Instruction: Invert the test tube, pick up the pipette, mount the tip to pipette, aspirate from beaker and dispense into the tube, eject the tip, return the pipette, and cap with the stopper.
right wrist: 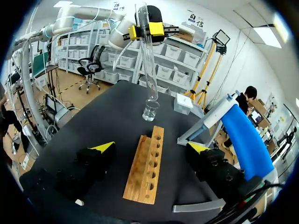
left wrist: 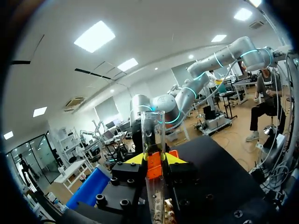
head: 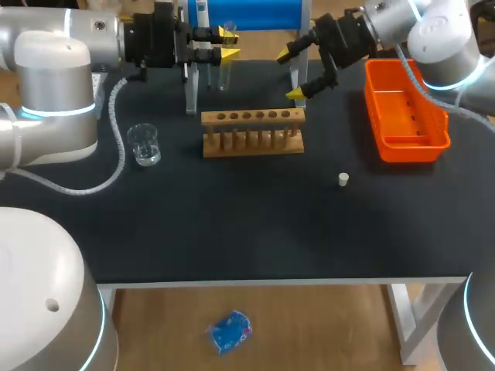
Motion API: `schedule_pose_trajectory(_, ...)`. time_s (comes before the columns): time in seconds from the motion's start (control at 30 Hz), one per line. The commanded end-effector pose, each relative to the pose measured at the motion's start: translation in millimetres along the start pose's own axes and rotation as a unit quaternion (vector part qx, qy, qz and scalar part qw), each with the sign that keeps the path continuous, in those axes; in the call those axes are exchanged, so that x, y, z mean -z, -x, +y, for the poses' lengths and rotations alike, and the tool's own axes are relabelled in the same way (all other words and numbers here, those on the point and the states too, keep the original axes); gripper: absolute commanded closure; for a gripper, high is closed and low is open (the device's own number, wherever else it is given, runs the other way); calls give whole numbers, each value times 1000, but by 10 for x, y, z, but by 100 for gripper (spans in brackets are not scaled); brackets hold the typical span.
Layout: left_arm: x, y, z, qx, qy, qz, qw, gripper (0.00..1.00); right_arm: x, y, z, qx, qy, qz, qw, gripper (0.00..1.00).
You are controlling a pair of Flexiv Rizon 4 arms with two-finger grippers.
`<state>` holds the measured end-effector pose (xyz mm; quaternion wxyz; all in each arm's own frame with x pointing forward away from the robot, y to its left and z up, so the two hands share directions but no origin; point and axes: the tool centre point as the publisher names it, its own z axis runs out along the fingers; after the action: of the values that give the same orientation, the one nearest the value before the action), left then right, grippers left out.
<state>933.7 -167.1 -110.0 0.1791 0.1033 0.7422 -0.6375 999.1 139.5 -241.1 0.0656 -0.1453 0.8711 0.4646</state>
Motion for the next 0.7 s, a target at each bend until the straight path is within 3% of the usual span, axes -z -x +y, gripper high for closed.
schedule_pose_trajectory(0.03, -208, 66, 57, 6, -8, 11, 1000, 100, 66, -154, -92, -2, -6, -40, 999, 0)
schedule_pose_trajectory(0.37, -557, 28, 243, 61, -25, 64, 996, 100, 130, -246, -441, -21, -15, -79, 997, 0)
schedule_pose_trajectory(0.7, -660, 78, 382, 93, -28, 80, 992, 100, -25, -260, -622, -80, -12, -32, 996, 0)
